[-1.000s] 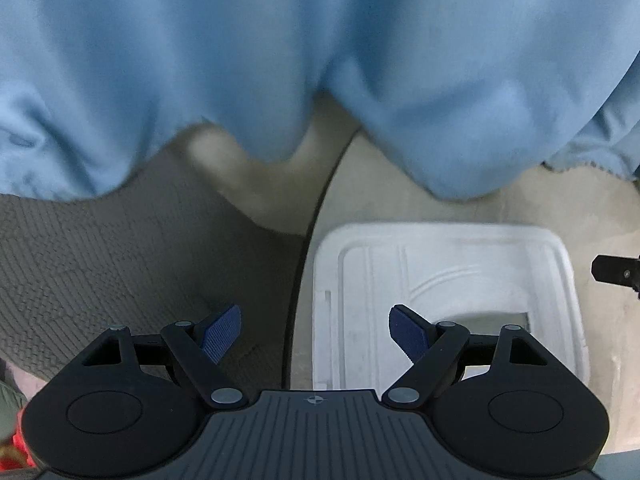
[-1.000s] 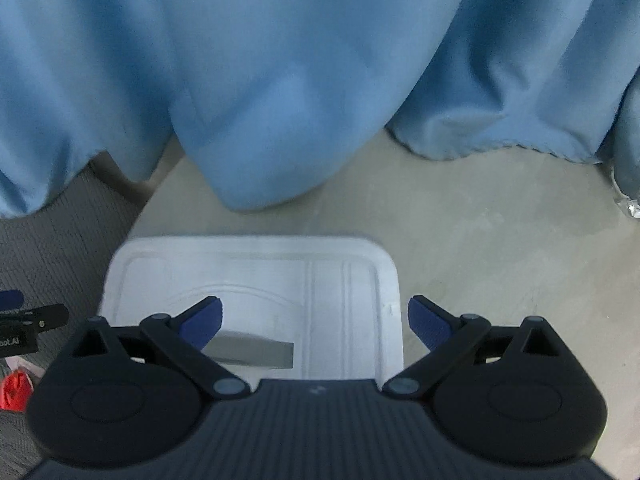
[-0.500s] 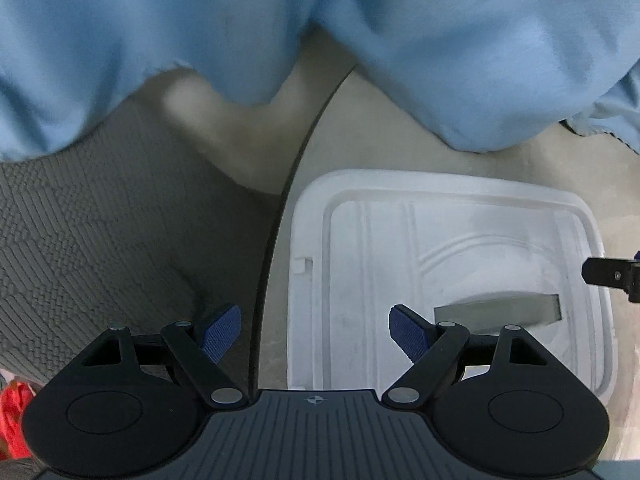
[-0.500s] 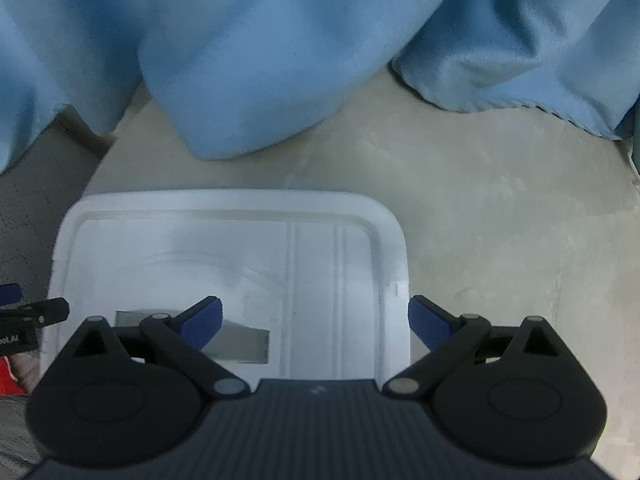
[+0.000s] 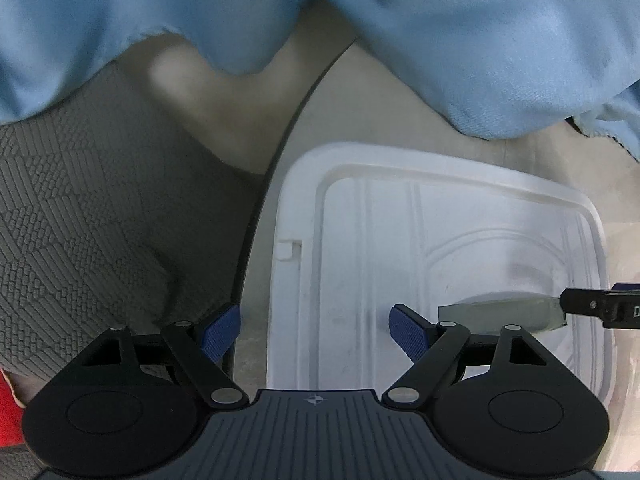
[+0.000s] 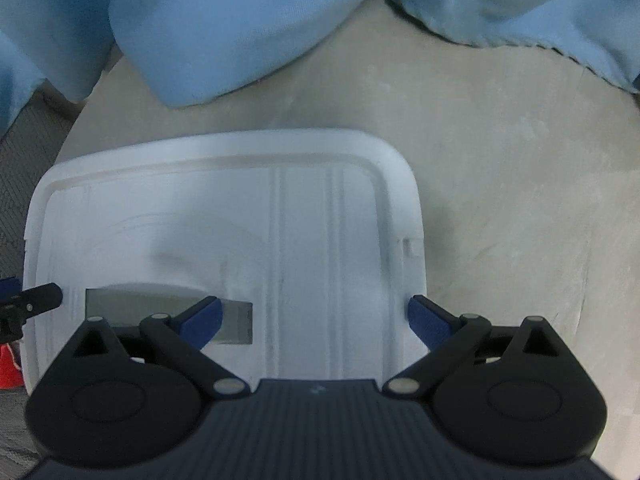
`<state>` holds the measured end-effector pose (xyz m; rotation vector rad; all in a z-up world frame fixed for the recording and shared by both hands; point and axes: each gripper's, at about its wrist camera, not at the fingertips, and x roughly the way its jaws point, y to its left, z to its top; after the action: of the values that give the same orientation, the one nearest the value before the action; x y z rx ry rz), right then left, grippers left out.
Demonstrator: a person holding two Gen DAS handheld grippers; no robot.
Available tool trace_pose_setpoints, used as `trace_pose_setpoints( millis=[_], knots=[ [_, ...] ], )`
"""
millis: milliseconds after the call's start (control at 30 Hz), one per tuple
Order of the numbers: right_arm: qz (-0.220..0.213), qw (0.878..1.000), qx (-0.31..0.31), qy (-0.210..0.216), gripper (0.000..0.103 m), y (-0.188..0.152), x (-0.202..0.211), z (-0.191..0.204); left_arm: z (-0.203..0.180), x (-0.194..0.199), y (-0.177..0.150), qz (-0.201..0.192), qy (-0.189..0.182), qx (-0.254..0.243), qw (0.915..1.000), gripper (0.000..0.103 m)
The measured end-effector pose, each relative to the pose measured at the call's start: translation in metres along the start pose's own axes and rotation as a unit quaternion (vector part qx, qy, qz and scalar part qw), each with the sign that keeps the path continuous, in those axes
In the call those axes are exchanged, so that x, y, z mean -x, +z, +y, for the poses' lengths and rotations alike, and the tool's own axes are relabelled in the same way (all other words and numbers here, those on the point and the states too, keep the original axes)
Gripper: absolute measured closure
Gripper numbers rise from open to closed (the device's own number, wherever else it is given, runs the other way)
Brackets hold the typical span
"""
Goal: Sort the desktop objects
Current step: 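Close both grippers on opposite edges of the white lid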
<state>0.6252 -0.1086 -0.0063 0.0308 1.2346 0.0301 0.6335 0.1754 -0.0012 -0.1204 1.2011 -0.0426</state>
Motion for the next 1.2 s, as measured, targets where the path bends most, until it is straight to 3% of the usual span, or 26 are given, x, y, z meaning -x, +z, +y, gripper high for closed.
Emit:
trace_pose_setpoints(
  millis=[500, 1200],
  knots=[
    [0.017, 1.0, 0.007, 0.018, 0.002, -0.002, 0.003, 0.01, 0.006, 0.0, -0.001, -0.001, -0.022, 0.001, 0.9998, 0.019],
    [0.041, 0.998, 0.039, 0.042, 0.002, 0.006, 0.0, 0.054, 0.06, 0.008, -0.003, 0.009, 0.008, 0.039, 0.9992, 0.019]
  ],
)
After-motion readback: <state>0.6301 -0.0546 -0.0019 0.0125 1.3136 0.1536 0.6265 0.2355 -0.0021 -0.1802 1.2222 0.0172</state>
